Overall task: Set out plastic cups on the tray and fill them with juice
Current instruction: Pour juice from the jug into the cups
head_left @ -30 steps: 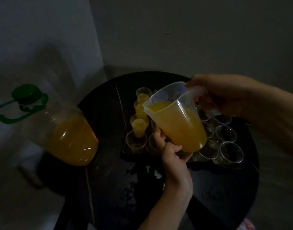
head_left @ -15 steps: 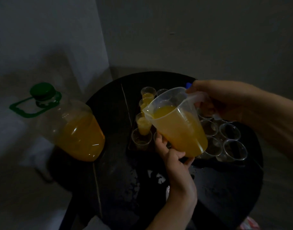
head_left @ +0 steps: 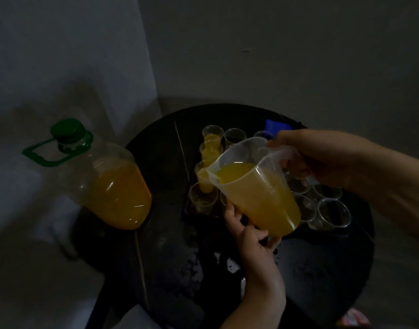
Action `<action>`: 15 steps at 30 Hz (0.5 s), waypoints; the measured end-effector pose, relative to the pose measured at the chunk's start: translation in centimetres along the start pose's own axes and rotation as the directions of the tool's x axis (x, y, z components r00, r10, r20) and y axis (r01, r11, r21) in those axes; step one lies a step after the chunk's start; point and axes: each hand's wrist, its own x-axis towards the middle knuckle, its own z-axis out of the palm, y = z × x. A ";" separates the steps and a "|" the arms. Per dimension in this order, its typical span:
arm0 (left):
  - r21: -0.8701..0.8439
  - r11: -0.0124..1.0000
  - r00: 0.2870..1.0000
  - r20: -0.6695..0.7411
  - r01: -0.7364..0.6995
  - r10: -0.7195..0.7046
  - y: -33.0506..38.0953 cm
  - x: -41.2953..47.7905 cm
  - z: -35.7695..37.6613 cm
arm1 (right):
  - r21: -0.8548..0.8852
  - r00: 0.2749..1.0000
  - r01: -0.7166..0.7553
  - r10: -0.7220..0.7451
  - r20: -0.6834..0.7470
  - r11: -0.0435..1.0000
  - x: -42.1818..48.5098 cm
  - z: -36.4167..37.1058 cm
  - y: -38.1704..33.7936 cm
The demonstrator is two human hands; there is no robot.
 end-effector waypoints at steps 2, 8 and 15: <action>-0.004 1.000 1.000 -0.001 0.004 -0.004 0.0 -0.1 0.0 | 0.005 1.000 0.007 -0.007 -0.002 1.000 0.1 0.1 0.2; 0.001 1.000 1.000 0.017 -0.007 0.007 0.3 -0.3 0.1 | -0.006 1.000 0.010 -0.010 0.003 1.000 0.0 0.1 -0.2; 0.002 1.000 1.000 0.013 -0.010 0.010 0.7 -0.3 0.2 | -0.013 1.000 0.031 -0.031 0.004 0.999 -0.2 0.3 -0.9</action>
